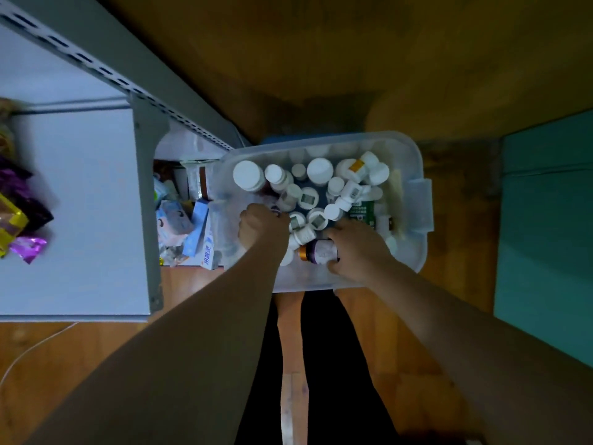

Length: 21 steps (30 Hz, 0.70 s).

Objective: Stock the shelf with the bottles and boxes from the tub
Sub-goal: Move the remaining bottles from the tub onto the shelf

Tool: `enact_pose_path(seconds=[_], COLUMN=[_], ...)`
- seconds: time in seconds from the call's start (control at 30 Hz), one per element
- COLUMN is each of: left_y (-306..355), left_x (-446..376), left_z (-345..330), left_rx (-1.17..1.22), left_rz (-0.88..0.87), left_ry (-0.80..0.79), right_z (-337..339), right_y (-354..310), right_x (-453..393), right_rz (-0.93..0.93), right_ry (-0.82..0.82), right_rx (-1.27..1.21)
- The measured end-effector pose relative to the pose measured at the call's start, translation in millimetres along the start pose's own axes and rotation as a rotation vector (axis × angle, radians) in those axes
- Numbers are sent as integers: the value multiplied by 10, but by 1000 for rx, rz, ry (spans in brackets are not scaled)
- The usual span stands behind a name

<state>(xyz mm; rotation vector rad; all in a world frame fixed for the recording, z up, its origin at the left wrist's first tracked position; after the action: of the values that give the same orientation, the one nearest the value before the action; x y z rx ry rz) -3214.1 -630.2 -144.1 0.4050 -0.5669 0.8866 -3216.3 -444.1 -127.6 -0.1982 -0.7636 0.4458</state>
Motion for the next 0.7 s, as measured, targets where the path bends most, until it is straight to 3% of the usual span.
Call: enact_pose_path(seconds=[0.13, 0.27, 0.6, 0.7], left_y=[-1, -161, -452, -485], left_x=[373, 681, 1820, 2248], left_z=[216, 440, 1327, 1800], left_rx=[-78, 69, 1019, 1159], left_rz=[-35, -28, 141, 53], left_ry=[-9, -70, -434, -506], right_z=[187, 422, 1535, 1903], right_y=[111, 186, -364, -725], right_x=[274, 528, 1395, 1760], right_rz=[-100, -157, -185, -152], right_ry=[4, 52, 248, 305], right_rx=[-44, -227, -758, -957])
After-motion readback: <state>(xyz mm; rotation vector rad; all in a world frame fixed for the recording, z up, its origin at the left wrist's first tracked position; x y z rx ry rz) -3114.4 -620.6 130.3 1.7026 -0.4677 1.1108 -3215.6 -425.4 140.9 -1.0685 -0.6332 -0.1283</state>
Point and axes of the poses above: each hand's wrist, its own x-axis away from the middle knuckle, its own z-axis out of the back of the hand, y = z × x, the point moved 9 cm from there along -x, towards the middle knuckle, and after that the axes turned 3 degrees about y, right-handed, at the moved point
